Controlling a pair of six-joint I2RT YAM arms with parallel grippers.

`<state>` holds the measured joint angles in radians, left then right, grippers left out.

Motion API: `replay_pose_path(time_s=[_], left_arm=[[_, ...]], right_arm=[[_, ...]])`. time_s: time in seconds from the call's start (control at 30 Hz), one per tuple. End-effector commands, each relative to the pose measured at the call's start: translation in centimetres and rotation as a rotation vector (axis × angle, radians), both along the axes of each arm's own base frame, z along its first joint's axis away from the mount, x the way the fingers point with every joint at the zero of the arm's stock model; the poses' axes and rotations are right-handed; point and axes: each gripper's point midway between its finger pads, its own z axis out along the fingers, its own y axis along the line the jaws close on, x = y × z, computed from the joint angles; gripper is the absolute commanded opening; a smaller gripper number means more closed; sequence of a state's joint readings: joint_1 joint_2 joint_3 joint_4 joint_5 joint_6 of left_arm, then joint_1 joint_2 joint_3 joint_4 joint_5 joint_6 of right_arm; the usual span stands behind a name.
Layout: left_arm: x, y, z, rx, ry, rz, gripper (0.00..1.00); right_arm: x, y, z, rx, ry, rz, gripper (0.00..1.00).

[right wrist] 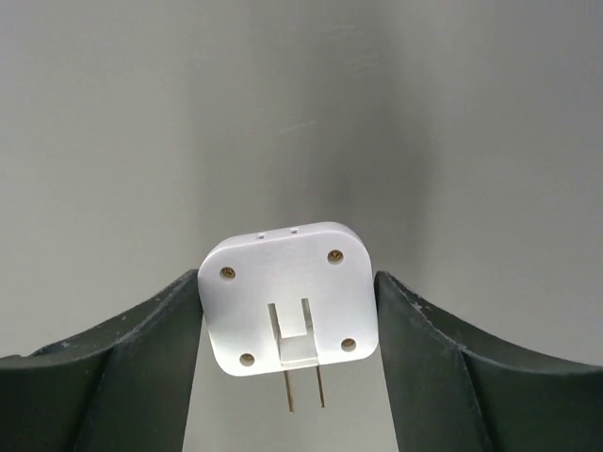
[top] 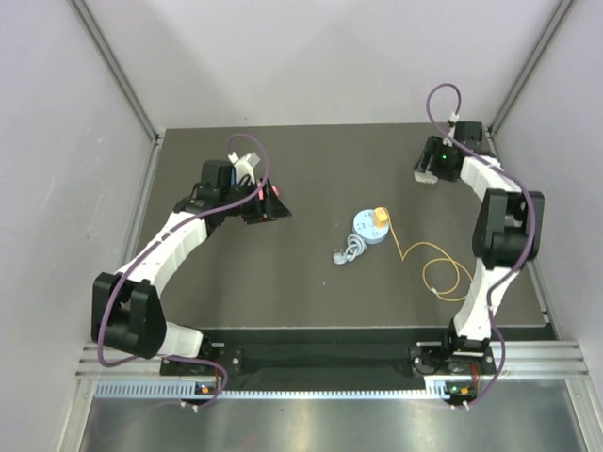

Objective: Insert the plug

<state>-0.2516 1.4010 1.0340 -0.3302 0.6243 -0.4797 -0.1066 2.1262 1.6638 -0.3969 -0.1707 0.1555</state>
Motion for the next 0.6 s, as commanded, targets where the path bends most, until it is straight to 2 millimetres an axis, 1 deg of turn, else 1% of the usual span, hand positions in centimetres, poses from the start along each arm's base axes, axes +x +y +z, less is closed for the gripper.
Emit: replay_pose_path(time_s=[0.0,0.03,0.07,0.1,0.13,0.17,0.2,0.23,0.27,0.3,0.33,0.37,0.4,0.43,0.47,0.5,0.53,0.57], left_arm=[[0.5,-1.8,6.0,-0.057,-0.207,-0.026,0.62],[-0.4,-3.2,7.2,-0.064,-0.254,-0.057,0.62],[-0.1,-3.6,8.1,-0.048,-0.312,-0.039,0.63],[-0.3,-4.2,9.1,-0.047,-0.358,-0.039,0.63],[-1.5,-5.5,10.2,-0.058,-0.397,-0.068,0.63],[-1.2,-5.9,11.1,-0.069,-0.441,-0.045,0.63],[-1.5,-6.3,11.8,-0.083,-0.463,-0.041,0.63],[-2.0,-6.7,12.8,-0.101,-0.499,-0.043,0.63],[-1.7,-6.7,13.6,-0.106,-0.537,-0.005,0.63],[-1.9,-6.8,13.7,-0.107,-0.553,0.002,0.64],[-2.4,-7.3,14.7,-0.124,-0.592,0.0,0.64],[-2.7,-7.5,15.1,-0.128,-0.613,0.003,0.64],[-2.3,-7.5,15.6,-0.119,-0.655,0.042,0.64],[-3.3,-8.1,16.4,-0.135,-0.687,0.03,0.65],[-3.7,-8.4,17.0,-0.136,-0.726,0.029,0.65],[-3.7,-8.3,17.0,-0.126,-0.746,0.057,0.66],[-5.0,-9.0,18.4,-0.162,-0.794,0.041,0.68],[-5.3,-9.3,18.6,-0.149,-0.828,0.039,0.69]], right_arm=[[0.0,7.9,17.4,0.276,-0.472,0.004,0.07],[-2.3,11.3,16.2,0.37,-0.442,0.008,0.06],[-4.2,12.6,20.6,0.424,-0.547,0.029,0.05],[-5.5,14.0,21.9,0.473,-0.578,0.042,0.04],[-7.3,16.6,22.5,0.554,-0.585,0.064,0.03],[-9.1,17.4,25.3,0.589,-0.64,0.075,0.02],[-10.4,18.4,26.3,0.624,-0.657,0.084,0.02],[-12.6,19.8,28.1,0.684,-0.689,0.086,0.01],[-13.7,20.5,28.9,0.715,-0.704,0.092,0.01],[-14.8,21.0,29.8,0.745,-0.722,0.092,0.01],[-16.1,22.4,29.7,0.789,-0.71,0.085,0.01],[-17.5,22.6,31.4,0.829,-0.747,0.094,0.01],[-18.3,23.0,31.8,0.855,-0.751,0.093,0.01],[-19.6,24.5,31.6,0.899,-0.726,0.11,0.0],[-20.5,24.7,32.6,0.932,-0.746,0.112,0.0],[-21.0,25.1,32.8,0.955,-0.747,0.105,0.0],[-21.9,25.9,32.8,0.993,-0.728,0.105,0.0],[-22.3,26.1,33.1,1.018,-0.733,0.105,0.0]])
